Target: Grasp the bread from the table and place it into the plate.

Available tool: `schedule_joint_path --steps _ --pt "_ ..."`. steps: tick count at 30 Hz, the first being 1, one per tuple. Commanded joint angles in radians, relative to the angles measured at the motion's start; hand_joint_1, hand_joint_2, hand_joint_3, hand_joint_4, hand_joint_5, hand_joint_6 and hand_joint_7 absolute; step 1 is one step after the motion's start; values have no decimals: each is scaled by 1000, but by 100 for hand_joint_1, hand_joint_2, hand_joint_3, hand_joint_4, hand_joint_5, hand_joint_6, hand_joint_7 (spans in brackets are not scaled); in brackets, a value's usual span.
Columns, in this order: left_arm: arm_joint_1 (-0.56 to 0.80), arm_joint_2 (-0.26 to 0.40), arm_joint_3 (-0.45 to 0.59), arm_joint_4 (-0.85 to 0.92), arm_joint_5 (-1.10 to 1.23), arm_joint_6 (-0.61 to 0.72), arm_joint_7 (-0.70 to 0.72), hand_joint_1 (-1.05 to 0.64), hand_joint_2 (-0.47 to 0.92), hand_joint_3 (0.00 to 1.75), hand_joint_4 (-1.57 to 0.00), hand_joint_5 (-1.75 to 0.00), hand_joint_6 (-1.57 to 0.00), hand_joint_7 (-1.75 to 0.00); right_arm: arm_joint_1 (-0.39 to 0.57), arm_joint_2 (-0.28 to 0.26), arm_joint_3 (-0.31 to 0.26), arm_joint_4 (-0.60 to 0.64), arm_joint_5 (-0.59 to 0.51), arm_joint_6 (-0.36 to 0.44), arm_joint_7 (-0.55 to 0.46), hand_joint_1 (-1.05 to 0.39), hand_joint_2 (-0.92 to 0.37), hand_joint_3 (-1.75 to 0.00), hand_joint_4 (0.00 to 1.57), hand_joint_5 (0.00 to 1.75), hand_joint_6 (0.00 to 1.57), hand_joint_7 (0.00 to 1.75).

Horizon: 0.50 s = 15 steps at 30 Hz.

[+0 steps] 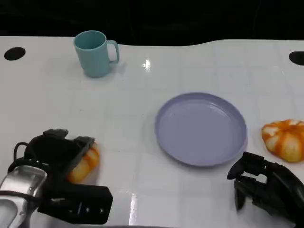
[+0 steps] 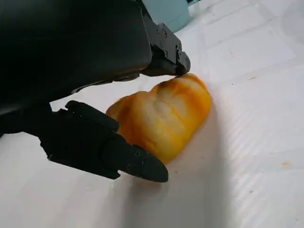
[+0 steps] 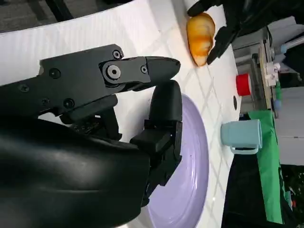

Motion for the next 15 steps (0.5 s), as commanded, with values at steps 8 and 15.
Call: schedule_joint_path --steps 8,15 --pt "-37 29 -22 155 -123 -105 149 -23 91 5 -55 -14 -57 -5 19 -16 3 -3 -14 9 -19 -52 -92 -26 66 175 69 135" --pt "-64 23 -30 287 -161 -206 374 -24 85 65 -75 -149 -106 -44 31 -18 7 -24 -12 22 -21 -50 -92 -27 65 175 69 135"
